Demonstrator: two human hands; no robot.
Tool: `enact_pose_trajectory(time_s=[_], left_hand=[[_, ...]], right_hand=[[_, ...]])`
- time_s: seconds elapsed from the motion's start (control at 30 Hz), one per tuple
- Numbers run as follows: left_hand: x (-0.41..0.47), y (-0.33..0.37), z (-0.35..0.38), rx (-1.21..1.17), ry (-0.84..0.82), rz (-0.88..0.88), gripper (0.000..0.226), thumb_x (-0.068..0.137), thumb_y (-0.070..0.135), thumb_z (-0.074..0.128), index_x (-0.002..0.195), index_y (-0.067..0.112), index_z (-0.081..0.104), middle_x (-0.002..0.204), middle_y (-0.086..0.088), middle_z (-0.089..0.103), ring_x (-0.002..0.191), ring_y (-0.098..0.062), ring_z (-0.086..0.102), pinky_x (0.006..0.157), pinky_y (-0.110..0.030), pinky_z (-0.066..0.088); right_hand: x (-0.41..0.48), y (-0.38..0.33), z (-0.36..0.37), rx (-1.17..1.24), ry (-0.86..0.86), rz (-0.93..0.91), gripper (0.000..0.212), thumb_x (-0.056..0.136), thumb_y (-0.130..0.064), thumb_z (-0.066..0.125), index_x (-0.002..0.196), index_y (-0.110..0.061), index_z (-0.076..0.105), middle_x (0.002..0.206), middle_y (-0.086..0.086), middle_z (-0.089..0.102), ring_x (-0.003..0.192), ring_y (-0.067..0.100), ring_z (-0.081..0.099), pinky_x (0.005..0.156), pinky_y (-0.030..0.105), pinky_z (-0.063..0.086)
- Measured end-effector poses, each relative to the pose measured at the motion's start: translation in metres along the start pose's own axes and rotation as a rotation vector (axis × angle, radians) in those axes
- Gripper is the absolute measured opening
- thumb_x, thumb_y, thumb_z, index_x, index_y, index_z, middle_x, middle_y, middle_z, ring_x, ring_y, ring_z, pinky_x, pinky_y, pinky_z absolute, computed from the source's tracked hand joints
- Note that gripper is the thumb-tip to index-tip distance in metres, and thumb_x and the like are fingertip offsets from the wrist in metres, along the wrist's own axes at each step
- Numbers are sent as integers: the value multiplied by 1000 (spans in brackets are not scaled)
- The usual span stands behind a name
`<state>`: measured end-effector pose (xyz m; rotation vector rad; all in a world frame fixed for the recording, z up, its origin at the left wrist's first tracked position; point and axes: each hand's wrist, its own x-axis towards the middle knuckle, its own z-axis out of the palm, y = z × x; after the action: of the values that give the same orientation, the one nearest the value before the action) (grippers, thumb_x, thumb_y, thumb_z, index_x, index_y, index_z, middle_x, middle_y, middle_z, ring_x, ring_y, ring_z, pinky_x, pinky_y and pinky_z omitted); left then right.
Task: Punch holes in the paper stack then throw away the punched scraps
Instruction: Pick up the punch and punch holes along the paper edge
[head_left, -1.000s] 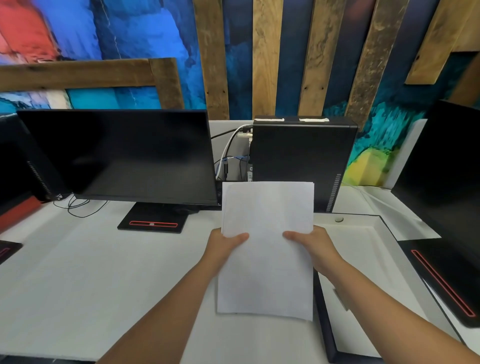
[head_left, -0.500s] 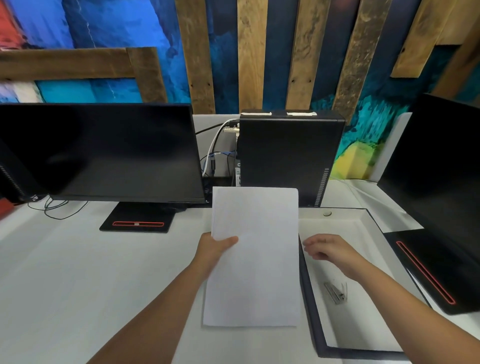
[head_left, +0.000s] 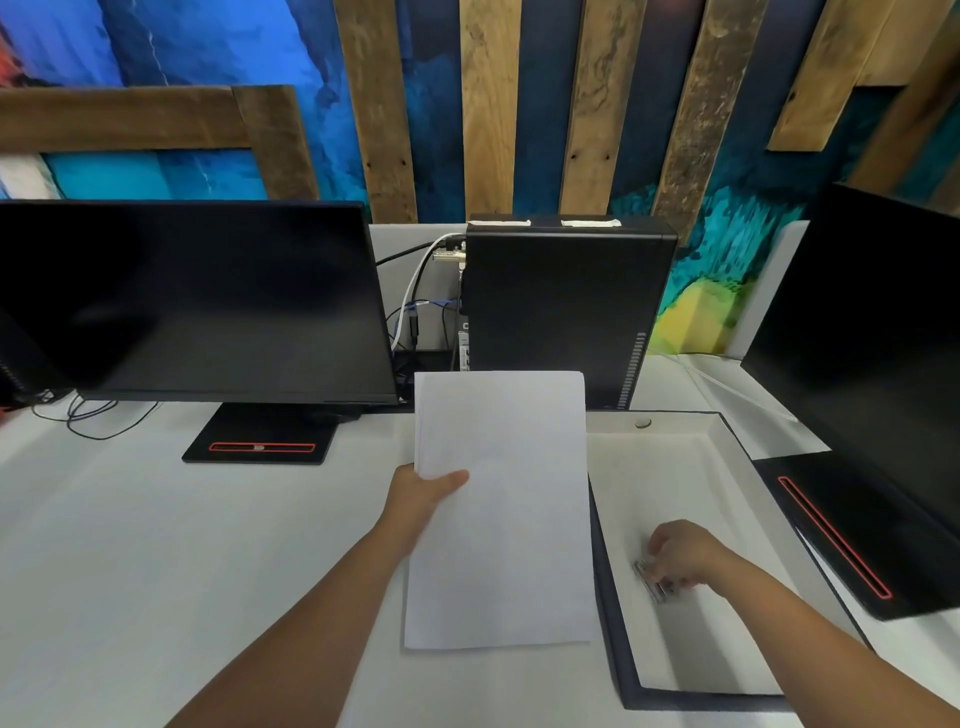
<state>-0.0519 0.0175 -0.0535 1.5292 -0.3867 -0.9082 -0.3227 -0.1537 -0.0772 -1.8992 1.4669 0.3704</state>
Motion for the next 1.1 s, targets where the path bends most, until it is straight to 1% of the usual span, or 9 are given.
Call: enact_pose_trajectory(time_s=[0.13,0.23,0.33,0.43,0.6,0.7,0.8,1.0,1.1], left_hand=[[-2,1,1,6,11,4,17,77,8,76,92,8,69,91,-12,72,80,-28,70,69,-33,57],[-4,0,0,0,14,-1,22,76,8,76,97,4,69,92,-12,72,81,-29,70,71,-35,57],[-5,-1,0,1,19,-4,21,76,8,76,96,6,69,90,-11,72,80,-28,70,69,-34,57],[-7,0,1,2,28,-3,20,76,8,76,95,7,68,89,-9,72,79,-26,70,67,-32,56],[-9,-1,-3,-4,32,8,23,76,8,76,98,5,68,92,-12,72,81,-29,70,70,-34,57],[-9,-1,-4,-12,32,7,20,76,7,76,95,7,69,91,-11,72,80,-28,70,70,-34,57],[-11,-2,-2,-8,27,5,17,77,7,75,92,9,68,87,-8,72,76,-24,69,63,-29,57],[-11,-5,-5,-29,17,-8,26,76,7,76,101,3,69,98,-17,72,87,-33,70,77,-39,58],[-12,-4,-6,-38,16,-12,23,76,7,76,98,5,69,97,-16,72,88,-34,70,80,-42,57]], right_hand=[[-2,-4,2,-54,79,4,29,72,-16,67,98,-4,69,79,4,59,68,18,55,46,17,37],[-1,-10,4,-54,109,17,7,69,-12,66,76,-10,64,84,7,64,67,17,57,46,17,39],[5,-13,8,-53,140,-27,8,68,-5,66,70,-10,60,92,10,69,75,21,59,48,18,39],[9,-13,14,-3,145,-76,16,69,-10,67,60,-16,55,85,6,65,78,20,59,48,18,38],[2,-13,5,329,20,-104,24,65,-15,74,56,-8,53,55,7,54,50,20,53,55,24,48],[-4,-10,1,359,-181,-122,12,60,5,67,54,-2,59,57,13,60,63,25,63,78,35,57],[-5,-6,5,399,-189,-111,16,65,15,61,58,1,58,62,14,58,57,23,61,65,29,56],[-13,-10,-15,530,-271,-79,7,57,7,61,59,0,63,56,13,58,42,17,51,59,29,47],[-18,-26,-44,645,-204,-115,11,73,14,60,67,4,62,63,17,61,58,26,58,61,33,51]])
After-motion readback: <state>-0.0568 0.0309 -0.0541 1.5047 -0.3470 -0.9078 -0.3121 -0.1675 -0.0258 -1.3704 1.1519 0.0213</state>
